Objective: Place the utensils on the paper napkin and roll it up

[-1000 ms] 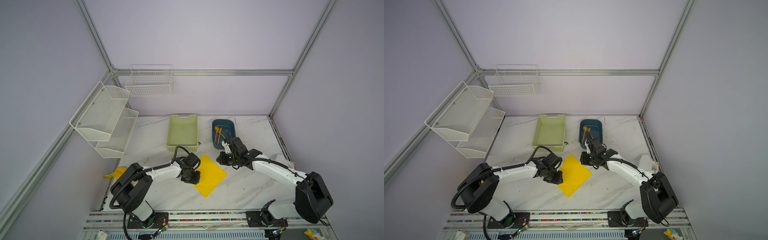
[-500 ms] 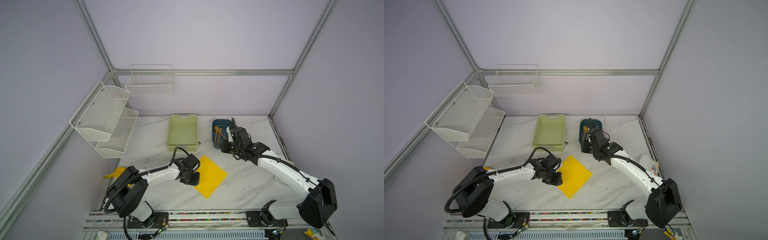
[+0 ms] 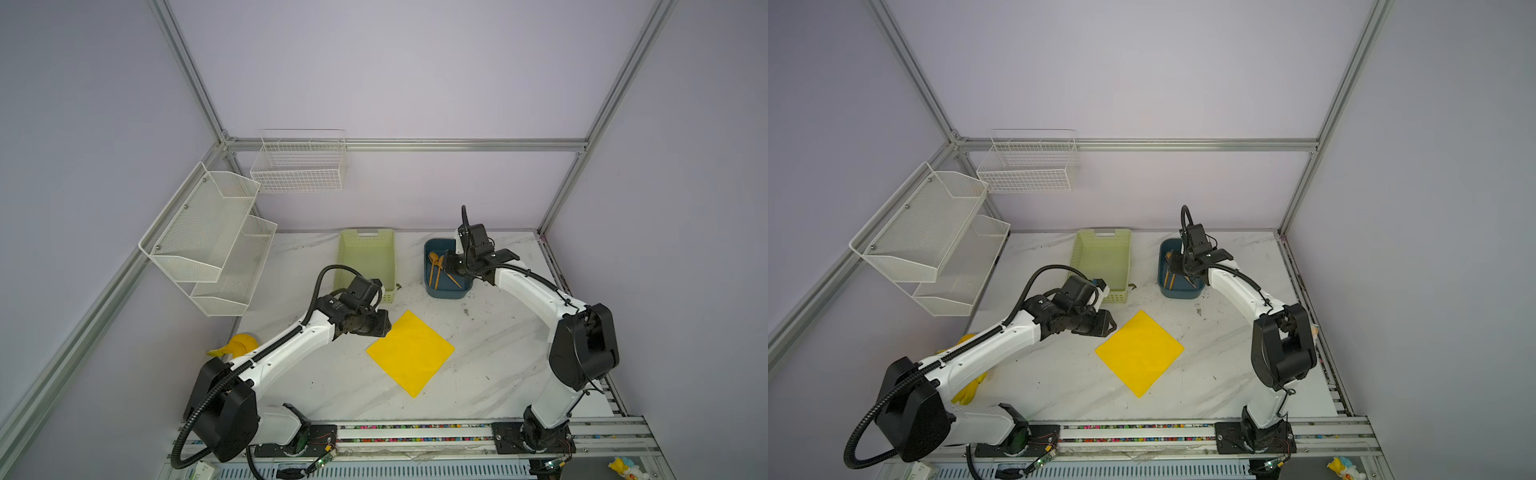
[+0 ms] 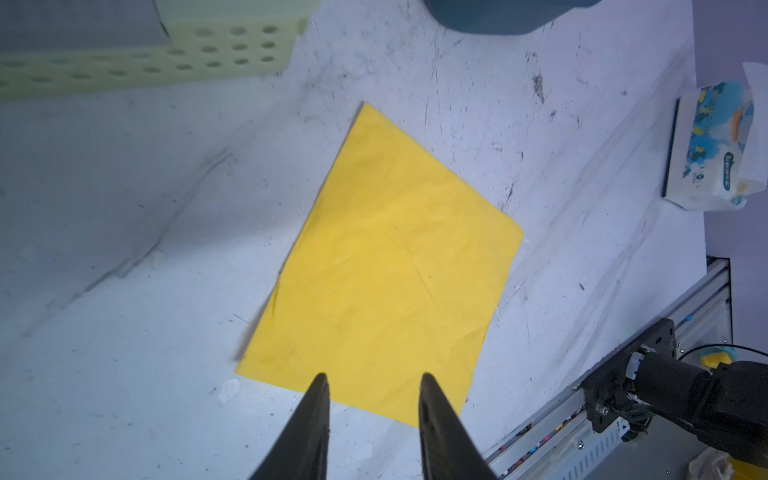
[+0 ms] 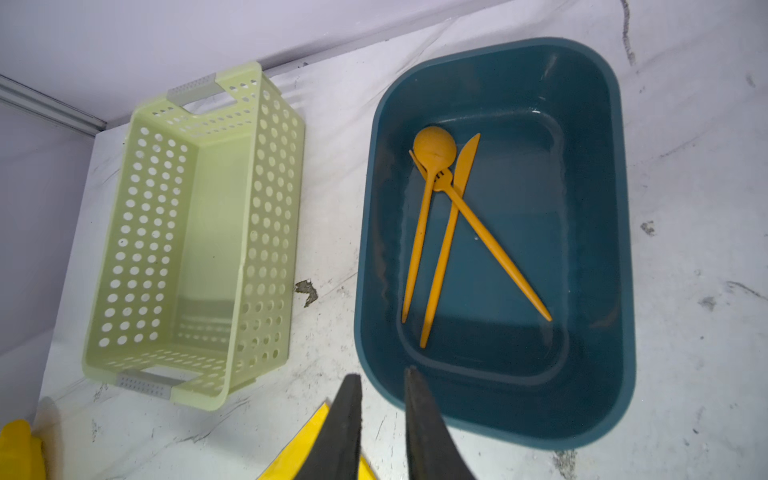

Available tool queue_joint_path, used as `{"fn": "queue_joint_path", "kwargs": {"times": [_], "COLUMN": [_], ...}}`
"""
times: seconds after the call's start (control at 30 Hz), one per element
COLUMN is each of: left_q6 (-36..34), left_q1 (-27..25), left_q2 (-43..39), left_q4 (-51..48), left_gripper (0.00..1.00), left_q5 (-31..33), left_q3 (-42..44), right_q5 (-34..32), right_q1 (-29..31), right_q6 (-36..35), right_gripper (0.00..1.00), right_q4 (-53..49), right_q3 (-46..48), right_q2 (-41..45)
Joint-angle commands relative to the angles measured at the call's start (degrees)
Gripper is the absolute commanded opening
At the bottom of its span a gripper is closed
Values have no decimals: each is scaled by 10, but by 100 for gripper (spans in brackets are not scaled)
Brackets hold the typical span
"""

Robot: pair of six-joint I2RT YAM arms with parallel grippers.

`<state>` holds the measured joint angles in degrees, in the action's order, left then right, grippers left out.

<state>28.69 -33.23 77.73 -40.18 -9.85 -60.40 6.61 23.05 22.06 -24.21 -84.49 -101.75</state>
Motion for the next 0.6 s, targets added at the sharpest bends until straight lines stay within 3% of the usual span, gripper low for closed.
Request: {"fn": "queue_joint_path", "kwargs": {"times": [0.0, 0.33, 0.57], "left_q6": [-64, -161, -203], "left_q1": [30, 118, 146], "left_q2": [-6, 27, 10], "left_q4": [-37, -47, 45], "left_gripper": [38, 40, 40], "left_q5": [30, 45, 74], "left_q3": [-92, -171, -111], "right_q5": [12, 5, -11], "right_q1": [-4, -6, -7], "right_q6": [-19, -35, -30], "right_gripper": [23, 21, 21], "right_q4": [-25, -69, -83], "right_q3": [-43, -170, -219], "right_q2": [-35, -171, -241]}}
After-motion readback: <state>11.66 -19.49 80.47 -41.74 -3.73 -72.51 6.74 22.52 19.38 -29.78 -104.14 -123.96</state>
